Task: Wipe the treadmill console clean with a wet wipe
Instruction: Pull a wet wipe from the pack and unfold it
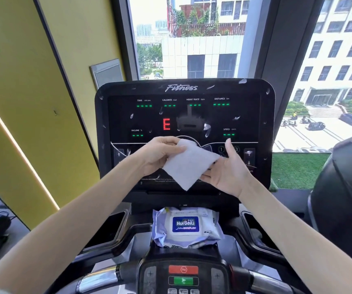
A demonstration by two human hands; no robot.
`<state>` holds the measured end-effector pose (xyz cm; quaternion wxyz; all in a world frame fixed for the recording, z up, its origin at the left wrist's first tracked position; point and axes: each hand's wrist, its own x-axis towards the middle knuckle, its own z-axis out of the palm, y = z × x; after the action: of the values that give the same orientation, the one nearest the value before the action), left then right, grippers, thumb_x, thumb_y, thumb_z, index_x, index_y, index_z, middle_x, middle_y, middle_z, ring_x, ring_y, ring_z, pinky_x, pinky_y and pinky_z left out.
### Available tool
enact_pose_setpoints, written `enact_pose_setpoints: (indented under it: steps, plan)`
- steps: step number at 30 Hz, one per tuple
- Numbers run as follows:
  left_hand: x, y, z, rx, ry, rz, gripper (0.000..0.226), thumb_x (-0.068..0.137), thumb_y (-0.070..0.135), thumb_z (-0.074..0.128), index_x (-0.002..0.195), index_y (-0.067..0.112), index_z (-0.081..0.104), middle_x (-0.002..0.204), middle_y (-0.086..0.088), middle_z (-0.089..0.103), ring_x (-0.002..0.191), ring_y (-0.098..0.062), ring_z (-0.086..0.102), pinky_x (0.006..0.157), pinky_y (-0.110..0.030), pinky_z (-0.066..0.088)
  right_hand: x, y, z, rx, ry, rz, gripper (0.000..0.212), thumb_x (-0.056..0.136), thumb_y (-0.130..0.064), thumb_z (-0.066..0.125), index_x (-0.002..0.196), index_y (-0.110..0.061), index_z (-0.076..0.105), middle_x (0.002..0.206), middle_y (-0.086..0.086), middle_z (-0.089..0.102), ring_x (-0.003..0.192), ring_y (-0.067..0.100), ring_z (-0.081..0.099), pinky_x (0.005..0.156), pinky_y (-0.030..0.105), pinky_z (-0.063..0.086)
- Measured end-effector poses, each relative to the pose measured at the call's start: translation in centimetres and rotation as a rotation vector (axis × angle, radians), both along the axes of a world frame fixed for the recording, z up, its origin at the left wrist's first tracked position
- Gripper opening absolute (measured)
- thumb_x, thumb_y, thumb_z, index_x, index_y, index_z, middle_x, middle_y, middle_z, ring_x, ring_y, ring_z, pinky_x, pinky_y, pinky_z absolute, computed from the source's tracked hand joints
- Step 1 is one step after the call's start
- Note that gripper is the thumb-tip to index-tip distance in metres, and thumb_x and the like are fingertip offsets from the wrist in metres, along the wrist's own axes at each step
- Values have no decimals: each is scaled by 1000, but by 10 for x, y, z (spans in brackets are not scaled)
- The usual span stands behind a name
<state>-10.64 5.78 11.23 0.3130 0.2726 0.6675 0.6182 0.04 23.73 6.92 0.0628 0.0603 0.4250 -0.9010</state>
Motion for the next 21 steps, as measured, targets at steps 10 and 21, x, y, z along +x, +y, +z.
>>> enact_pose_setpoints:
  steps: [10, 21]
  plan:
    - [8, 9, -12, 16, 244, 264, 8, 85, 11, 66, 77, 11, 65, 77, 0, 67, 71, -12, 63, 63, -28, 56, -6, -8, 12, 541, 20, -552, 70, 81, 0, 66, 138, -25, 34, 97, 14, 68, 89, 23, 67, 73, 34, 56]
    - [17, 24, -14, 62, 343, 400, 15, 81, 18, 71, 68, 13, 66, 110, 0, 64, 98, -12, 61, 91, -26, 43, -4, 10, 25, 667, 66, -506, 26, 81, 2, 59, 102, -12, 68, 102, 17, 65, 83, 20, 63, 76, 37, 56]
